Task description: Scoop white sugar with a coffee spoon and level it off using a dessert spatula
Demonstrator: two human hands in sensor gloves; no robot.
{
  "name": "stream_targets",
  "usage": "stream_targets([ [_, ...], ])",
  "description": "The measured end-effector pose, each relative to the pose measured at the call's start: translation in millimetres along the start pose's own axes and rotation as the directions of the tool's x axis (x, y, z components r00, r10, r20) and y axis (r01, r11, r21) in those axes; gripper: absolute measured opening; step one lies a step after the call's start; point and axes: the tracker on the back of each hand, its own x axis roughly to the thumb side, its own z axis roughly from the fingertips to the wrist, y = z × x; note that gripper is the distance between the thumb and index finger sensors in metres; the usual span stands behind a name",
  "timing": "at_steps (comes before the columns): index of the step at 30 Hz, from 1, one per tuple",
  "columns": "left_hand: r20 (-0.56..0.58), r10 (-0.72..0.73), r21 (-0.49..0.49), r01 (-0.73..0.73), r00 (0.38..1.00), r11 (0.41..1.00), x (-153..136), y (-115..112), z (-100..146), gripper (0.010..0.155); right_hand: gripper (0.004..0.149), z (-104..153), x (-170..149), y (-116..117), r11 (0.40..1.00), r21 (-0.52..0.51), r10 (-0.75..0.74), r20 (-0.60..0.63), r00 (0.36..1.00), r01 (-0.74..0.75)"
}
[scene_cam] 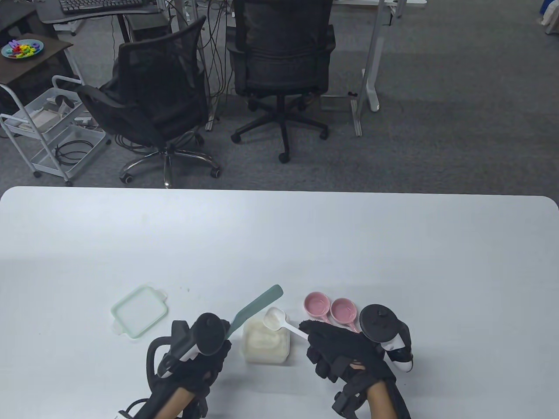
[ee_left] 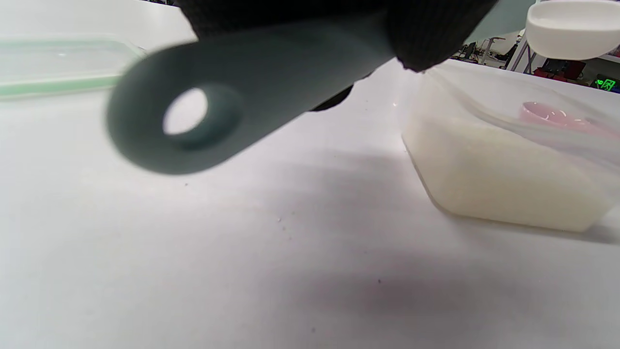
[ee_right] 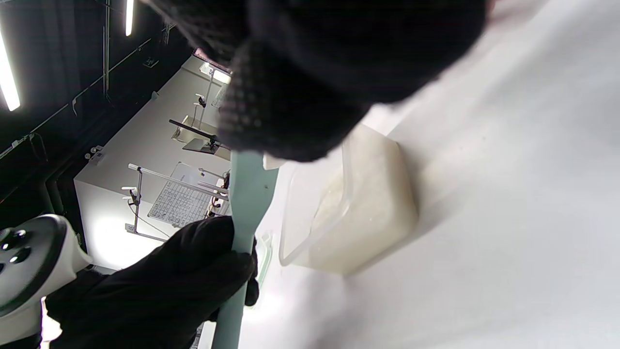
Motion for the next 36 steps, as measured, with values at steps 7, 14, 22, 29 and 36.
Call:
stream_targets([
  [7, 0.011, -0.054, 0.048, 0.053, 0.998, 0.997, 3.5, 0.3, 1.4, 0.054, 0.048, 0.1, -0.1, -0.1, 1.000, -0.003, 0.000, 0.001, 1.000, 0.000],
  [14, 0.012, -0.061, 0.009, 0.061, 0.998, 0.998, 2.7, 0.9, 1.6, 0.055, 0.048, -0.3, -0.5, 0.5, 1.000, -0.001, 0.007, -0.003, 1.000, -0.007],
  [22, -0.028, 0.012, 0.099, -0.009, 1.000, 0.995, -9.4, 9.2, -0.1, 0.055, 0.048, -0.3, -0.4, 0.3, 1.000, -0.007, 0.002, 0.001, 1.000, -0.002],
  [29, -0.168, -0.018, 0.120, 0.039, 0.986, 0.992, -31.1, 9.9, -11.7, 0.057, 0.048, -1.0, -0.6, 1.2, 1.000, -0.005, 0.013, -0.004, 1.000, -0.013],
  [36, -0.254, -0.093, 0.049, 0.109, 0.963, 0.993, -45.1, -1.3, -27.5, 0.057, 0.048, -0.9, -0.8, 1.4, 1.000, -0.004, 0.018, -0.010, 1.000, -0.018],
])
